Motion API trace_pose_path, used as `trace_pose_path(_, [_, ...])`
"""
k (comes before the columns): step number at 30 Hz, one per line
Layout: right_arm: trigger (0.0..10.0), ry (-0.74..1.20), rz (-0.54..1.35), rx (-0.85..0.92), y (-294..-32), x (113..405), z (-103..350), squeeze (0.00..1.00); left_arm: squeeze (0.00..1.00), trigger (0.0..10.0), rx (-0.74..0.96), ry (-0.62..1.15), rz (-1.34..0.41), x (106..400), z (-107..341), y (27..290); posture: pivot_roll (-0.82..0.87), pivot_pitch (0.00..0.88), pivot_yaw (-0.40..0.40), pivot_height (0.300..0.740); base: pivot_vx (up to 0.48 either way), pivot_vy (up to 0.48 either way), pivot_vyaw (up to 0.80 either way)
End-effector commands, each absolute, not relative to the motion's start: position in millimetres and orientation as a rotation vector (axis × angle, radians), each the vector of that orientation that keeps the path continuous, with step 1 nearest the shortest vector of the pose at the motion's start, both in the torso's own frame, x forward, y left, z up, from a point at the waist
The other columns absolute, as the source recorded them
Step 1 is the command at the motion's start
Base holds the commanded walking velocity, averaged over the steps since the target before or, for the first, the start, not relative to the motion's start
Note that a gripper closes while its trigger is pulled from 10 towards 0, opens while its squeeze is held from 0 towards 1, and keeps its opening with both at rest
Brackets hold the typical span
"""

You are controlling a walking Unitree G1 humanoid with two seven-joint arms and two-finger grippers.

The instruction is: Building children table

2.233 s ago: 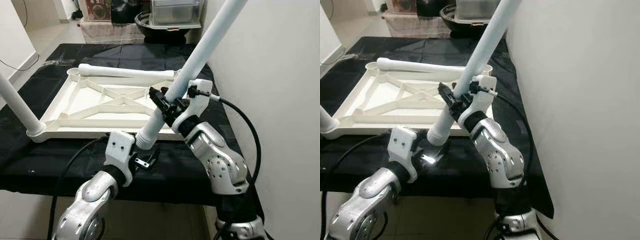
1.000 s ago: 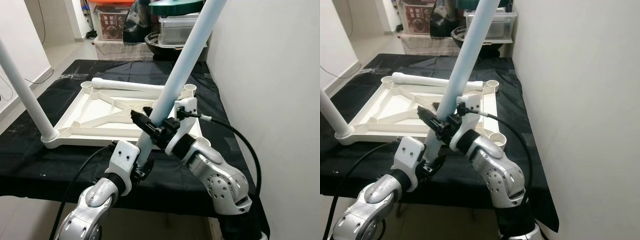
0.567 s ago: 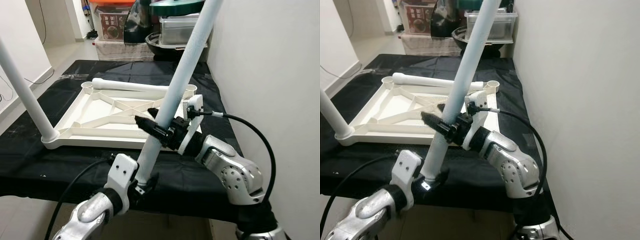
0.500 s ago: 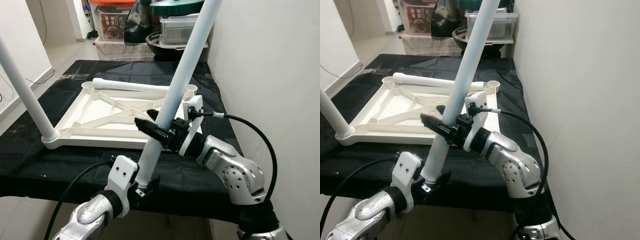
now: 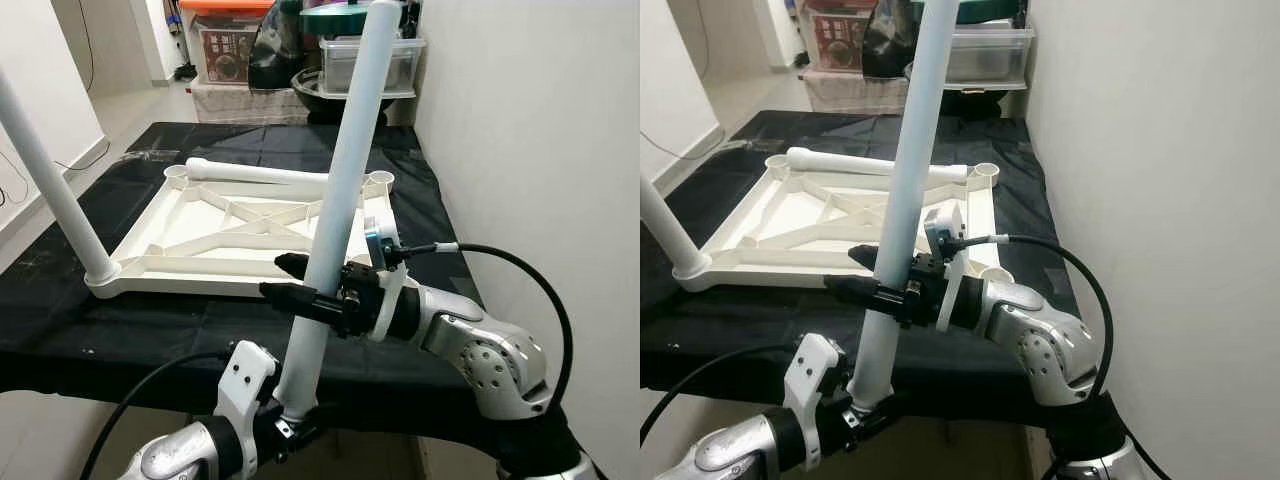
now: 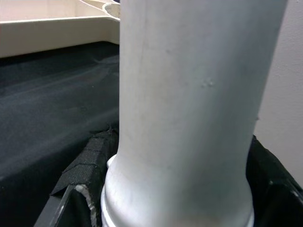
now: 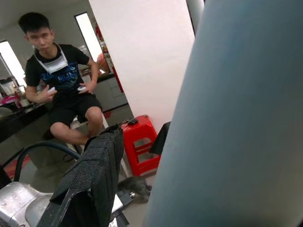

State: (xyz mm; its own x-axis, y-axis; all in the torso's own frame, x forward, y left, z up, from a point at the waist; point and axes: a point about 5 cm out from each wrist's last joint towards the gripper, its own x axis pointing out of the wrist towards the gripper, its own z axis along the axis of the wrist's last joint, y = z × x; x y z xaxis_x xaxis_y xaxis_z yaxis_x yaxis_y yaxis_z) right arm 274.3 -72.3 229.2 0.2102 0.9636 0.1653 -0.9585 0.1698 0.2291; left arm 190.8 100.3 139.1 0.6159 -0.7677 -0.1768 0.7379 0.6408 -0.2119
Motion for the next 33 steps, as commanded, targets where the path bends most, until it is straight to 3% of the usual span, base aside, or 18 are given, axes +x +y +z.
trace_pose_path(1, [10.0, 0.041, 1.446, 0.314, -67, 266, 228, 0.0, 0.0, 10.0, -0.16, 0.281, -0.915, 183, 140, 96, 0.19, 0.066, -0.001, 0.74, 0.0, 0.0, 0.0])
trace_pose_path(19, [10.0, 0.117, 1.564, 0.319, -69, 255, 221, 0.0, 0.0, 10.0, -0.202, 0.312, -0.96, 175, 141, 93, 0.19, 0.062, 0.0, 0.74, 0.0, 0.0, 0.0])
trace_pose_path(20, [7.5, 0.117, 1.567, 0.323, -69, 255, 222, 0.0, 0.0, 10.0, -0.203, 0.314, -0.961, 175, 141, 93, 0.18, 0.062, 0.0, 0.74, 0.0, 0.0, 0.0])
trace_pose_path(21, [7.5, 0.116, 1.569, 0.326, -68, 254, 222, 0.0, 0.0, 10.0, -0.203, 0.316, -0.961, 174, 141, 93, 0.18, 0.062, 0.0, 0.74, 0.0, 0.0, 0.0])
trace_pose_path(22, [0.0, 0.117, 1.575, 0.33, -68, 253, 222, 0.0, 0.0, 10.0, -0.205, 0.318, -0.962, 174, 141, 93, 0.18, 0.061, -0.001, 0.74, 0.0, 0.0, 0.0])
trace_pose_path(33, [0.0, 0.122, 1.602, 0.347, -69, 249, 223, 0.0, 0.0, 10.0, -0.222, 0.337, -0.958, 174, 139, 93, 0.18, 0.052, -0.001, 0.74, 0.0, 0.0, 0.0])
